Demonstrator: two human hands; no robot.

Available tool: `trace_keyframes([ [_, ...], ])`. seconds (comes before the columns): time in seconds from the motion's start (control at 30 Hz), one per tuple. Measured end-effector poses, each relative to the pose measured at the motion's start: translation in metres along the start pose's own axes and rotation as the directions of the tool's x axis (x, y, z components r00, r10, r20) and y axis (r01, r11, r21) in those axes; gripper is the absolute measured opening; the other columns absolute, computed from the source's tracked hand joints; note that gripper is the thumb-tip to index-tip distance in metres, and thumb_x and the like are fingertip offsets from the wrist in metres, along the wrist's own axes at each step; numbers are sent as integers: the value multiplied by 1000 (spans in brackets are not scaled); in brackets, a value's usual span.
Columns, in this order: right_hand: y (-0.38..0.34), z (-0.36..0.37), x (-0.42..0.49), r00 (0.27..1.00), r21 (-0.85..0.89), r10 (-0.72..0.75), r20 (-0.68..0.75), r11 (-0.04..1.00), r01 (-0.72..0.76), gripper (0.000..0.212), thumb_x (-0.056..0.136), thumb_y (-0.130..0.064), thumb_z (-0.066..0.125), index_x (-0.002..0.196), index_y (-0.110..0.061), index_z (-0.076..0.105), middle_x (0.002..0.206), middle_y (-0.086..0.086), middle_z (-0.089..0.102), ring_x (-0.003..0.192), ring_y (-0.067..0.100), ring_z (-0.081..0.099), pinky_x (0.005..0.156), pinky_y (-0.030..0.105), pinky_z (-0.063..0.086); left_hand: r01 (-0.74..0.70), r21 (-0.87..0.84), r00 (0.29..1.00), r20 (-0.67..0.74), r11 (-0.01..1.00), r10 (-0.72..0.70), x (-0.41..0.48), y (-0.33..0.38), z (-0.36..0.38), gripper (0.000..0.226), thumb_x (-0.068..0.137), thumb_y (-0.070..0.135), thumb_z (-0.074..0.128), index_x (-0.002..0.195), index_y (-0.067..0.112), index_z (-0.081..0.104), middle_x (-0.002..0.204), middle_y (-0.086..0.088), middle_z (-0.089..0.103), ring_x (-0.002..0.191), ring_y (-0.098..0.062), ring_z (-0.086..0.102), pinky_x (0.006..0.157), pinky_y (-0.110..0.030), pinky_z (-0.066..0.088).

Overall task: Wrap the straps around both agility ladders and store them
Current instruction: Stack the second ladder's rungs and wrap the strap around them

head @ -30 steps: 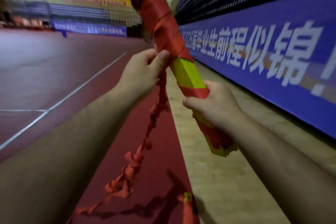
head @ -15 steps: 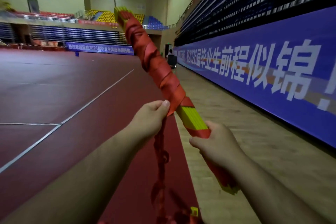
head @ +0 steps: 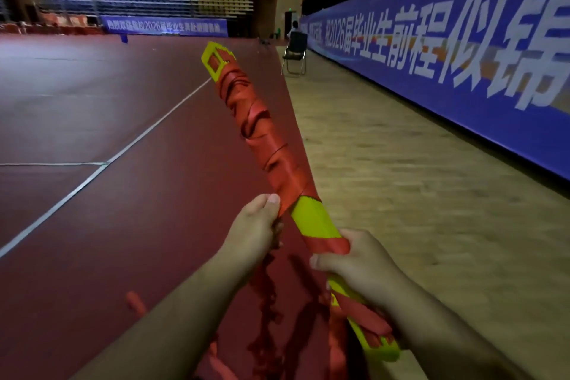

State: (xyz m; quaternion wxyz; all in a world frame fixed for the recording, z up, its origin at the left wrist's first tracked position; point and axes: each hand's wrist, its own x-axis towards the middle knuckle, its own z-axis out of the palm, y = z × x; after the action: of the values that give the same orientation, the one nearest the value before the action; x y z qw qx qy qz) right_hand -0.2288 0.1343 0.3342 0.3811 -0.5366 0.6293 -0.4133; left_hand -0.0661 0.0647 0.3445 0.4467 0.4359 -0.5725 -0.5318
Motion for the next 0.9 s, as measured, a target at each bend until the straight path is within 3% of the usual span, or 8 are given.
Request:
trace_keyframes([
  [0.1, 23, 5, 8, 992, 178, 10, 126, 984, -32, 30, 66, -21, 78, 94, -16, 68, 67, 13, 66, 52, 28, 62, 53, 35, 50, -48, 75, 998, 38, 996, 45, 9, -35, 5, 48, 92, 64, 40, 86, 19, 53, 57, 3, 47, 51, -17, 44, 46, -25, 37],
  [0.17, 37, 5, 14, 966, 288, -13, 256, 956, -64, 19, 73, -18, 75, 92, -20, 70, 67, 14, 63, 51, 26, 60, 52, 31, 49, 51, -72, 986, 162, 996, -39, 15, -54, 12, 61, 86, 73, 40, 95, 17, 62, 62, 1, 55, 49, -15, 45, 46, -24, 38],
  [0.27, 62, 5, 25, 907, 381, 31, 421, 901, -208, 16, 76, -14, 70, 90, -21, 73, 69, 15, 63, 50, 20, 60, 49, 25, 49, 229, -355, 943, 310, 906, -117, 21, -78, 22, 58, 86, 58, 44, 104, 10, 70, 91, -14, 66, 48, -11, 49, 48, -20, 43],
  [0.33, 75, 5, 30, 882, 356, 80, 464, 895, -269, 19, 76, -15, 72, 95, -17, 72, 75, 17, 66, 56, 22, 63, 54, 27, 52, 224, -339, 956, 258, 914, -138, 25, -96, 24, 56, 82, 53, 48, 103, 5, 69, 91, -17, 65, 56, -15, 54, 53, -22, 47],
  [0.47, 99, 12, 45, 946, 72, 217, 243, 968, -240, 57, 61, -40, 88, 111, -25, 65, 97, 7, 76, 85, 19, 73, 82, 41, 60, 180, -44, 983, -14, 983, -180, 40, -118, 25, 45, 87, 57, 55, 73, 14, 58, 58, -5, 51, 48, -15, 41, 44, -24, 30],
  [0.6, 103, 33, 44, 982, -498, 183, 51, 857, -134, 63, 67, -51, 78, 119, -40, 44, 99, -7, 66, 90, 18, 67, 77, 36, 56, 141, 29, 978, -162, 990, -134, 48, -131, 27, 43, 88, 55, 64, 70, 16, 57, 56, 3, 51, 52, -14, 45, 48, -27, 34],
  [0.73, 101, 29, 50, 983, -409, 182, -41, 894, -182, 48, 62, -38, 72, 105, -33, 54, 84, -5, 67, 80, 19, 67, 71, 36, 56, 93, -49, 995, -32, 994, -95, 49, -122, 18, 39, 83, 54, 58, 77, 16, 63, 47, 9, 48, 49, -12, 46, 52, -26, 40],
  [0.9, 98, 25, 54, 962, -100, 187, 200, 980, -170, 41, 54, -26, 68, 95, -28, 69, 67, 4, 66, 56, 22, 60, 57, 39, 49, 145, -182, 958, 270, 972, -92, 53, -130, -10, 43, 91, 47, 52, 99, 7, 65, 63, -6, 62, 44, -10, 44, 62, -32, 45],
])
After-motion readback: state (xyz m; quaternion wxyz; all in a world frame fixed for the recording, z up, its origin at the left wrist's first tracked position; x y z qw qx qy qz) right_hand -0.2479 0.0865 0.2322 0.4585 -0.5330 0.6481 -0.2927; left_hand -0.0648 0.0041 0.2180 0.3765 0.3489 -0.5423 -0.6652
